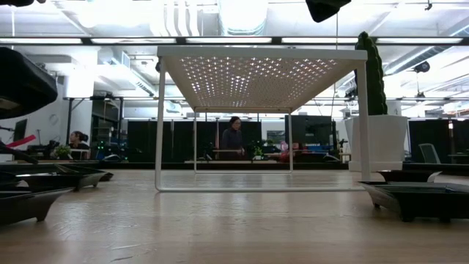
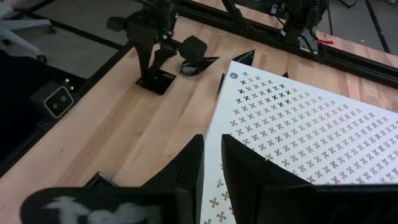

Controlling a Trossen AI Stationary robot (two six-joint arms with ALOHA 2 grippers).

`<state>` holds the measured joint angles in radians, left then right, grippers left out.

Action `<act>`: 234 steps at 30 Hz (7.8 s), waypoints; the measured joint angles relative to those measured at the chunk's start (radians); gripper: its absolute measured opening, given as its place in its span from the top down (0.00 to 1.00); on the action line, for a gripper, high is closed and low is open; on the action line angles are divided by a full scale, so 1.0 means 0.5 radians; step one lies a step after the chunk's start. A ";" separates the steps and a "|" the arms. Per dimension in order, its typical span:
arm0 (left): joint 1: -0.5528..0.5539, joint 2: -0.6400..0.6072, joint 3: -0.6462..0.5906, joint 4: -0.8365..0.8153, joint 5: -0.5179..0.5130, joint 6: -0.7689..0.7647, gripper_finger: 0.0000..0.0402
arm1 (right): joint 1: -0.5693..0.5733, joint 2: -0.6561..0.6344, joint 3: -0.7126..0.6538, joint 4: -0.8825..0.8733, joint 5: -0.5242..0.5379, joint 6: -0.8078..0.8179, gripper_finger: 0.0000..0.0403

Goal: Pick & Place Mini shaped plates
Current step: Put the black square plate on the shelf

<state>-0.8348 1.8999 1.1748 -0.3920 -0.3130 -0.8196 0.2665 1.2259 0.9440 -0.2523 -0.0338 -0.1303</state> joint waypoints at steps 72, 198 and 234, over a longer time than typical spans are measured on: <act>0.566 -0.012 1.312 -0.847 0.007 1.410 1.00 | 0.375 0.546 0.068 0.723 -0.146 -0.262 0.77; 0.383 -1.236 -0.252 1.008 -0.247 1.370 0.53 | 0.370 0.232 0.095 0.106 0.754 -0.171 0.98; 0.381 -1.345 -0.492 1.390 -0.178 1.518 0.53 | 0.356 0.137 0.094 -0.298 1.283 -0.031 0.98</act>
<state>-0.6441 1.2274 0.9287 0.3031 -0.4022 -0.0605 0.4446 1.2942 0.9909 -0.4011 0.6075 -0.1459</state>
